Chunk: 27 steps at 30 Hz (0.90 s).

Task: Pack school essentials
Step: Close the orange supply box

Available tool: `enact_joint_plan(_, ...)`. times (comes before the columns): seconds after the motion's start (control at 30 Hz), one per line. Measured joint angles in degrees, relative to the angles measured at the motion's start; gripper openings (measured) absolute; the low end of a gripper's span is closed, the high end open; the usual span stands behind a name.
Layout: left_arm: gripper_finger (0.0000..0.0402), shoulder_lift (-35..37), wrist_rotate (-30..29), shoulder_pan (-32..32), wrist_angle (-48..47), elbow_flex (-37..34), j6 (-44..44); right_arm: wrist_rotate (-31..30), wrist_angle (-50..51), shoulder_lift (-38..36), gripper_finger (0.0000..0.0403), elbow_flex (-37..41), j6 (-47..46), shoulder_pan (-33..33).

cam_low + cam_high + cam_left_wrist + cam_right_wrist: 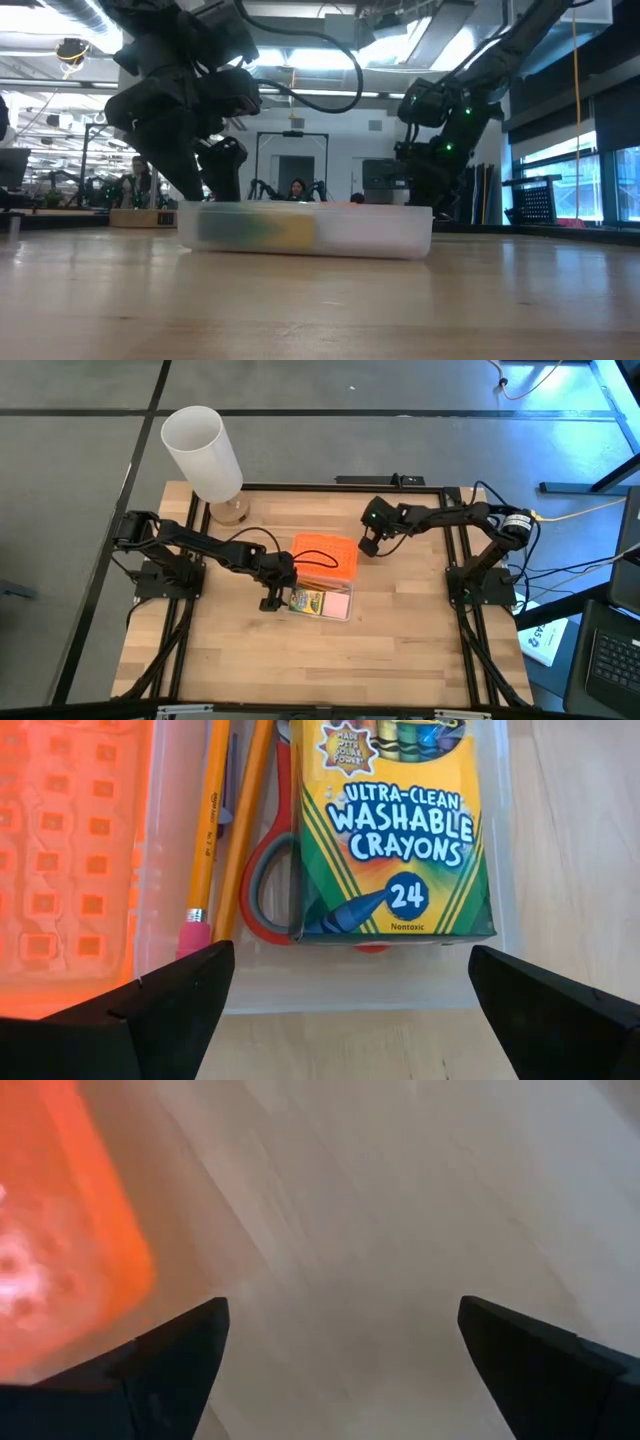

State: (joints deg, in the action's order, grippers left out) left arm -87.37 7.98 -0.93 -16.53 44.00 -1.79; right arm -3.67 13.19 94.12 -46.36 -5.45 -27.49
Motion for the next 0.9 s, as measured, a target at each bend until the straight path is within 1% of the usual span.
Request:
enact_joint_plan(0.1,0.0398,0.00,-0.01,0.00,0.00,0.01,0.16,2.31,-3.61,0.01,0.0395,0.73,0.36,0.00)
enact_joint_plan(0.77,0.0398,0.00,0.04,0.00,-0.02,0.01,0.20,2.34,-3.86,0.01,0.0395,0.85,-3.36,0.04)
enact_joint_plan(0.9,0.0398,0.00,0.06,0.00,-0.02,0.01,0.20,2.26,-3.85,2.54,0.0395,0.85,-4.66,0.90)
